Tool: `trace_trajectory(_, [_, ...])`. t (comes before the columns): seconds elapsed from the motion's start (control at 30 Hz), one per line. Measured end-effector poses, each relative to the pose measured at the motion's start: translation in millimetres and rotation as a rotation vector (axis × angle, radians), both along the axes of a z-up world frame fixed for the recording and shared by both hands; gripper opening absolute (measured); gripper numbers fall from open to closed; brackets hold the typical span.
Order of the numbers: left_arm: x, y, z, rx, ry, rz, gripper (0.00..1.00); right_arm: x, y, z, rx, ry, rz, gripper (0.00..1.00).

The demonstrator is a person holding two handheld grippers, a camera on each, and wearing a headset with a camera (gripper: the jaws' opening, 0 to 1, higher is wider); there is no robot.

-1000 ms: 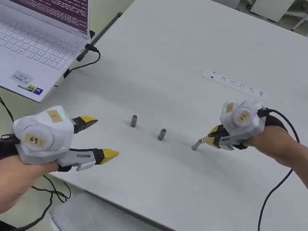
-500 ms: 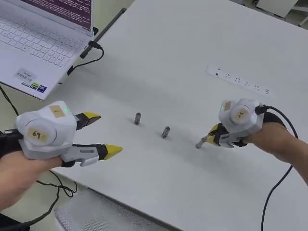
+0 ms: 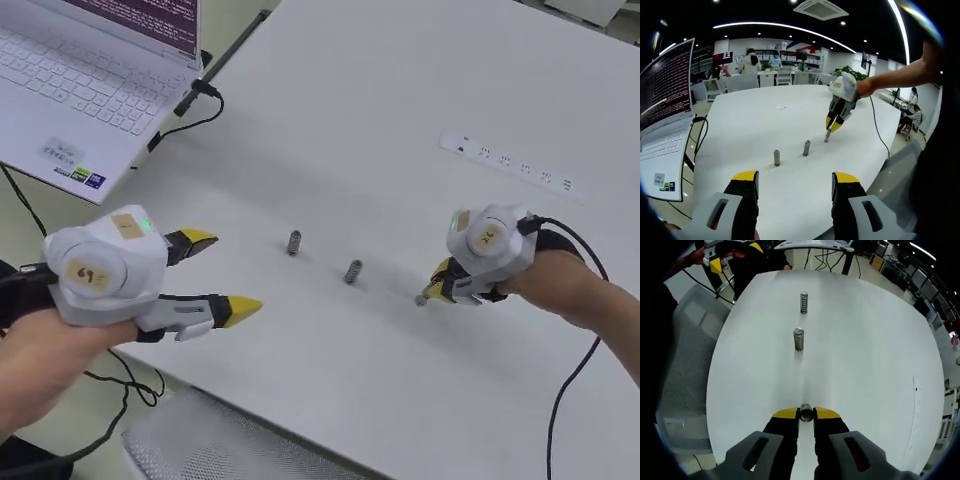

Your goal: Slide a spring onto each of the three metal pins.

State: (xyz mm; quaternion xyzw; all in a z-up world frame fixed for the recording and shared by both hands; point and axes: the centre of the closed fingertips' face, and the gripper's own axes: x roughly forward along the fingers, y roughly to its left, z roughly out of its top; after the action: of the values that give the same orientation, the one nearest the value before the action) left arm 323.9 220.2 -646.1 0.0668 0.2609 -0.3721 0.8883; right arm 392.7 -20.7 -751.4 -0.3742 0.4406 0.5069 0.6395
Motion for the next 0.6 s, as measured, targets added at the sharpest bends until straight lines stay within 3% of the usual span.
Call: trace_trajectory(0.6, [-0.1, 3.2, -2.0, 0.008, 0.01, 0.004, 0.54, -1.5, 5.4, -21.5, -0.014, 0.029, 0.009, 0.09])
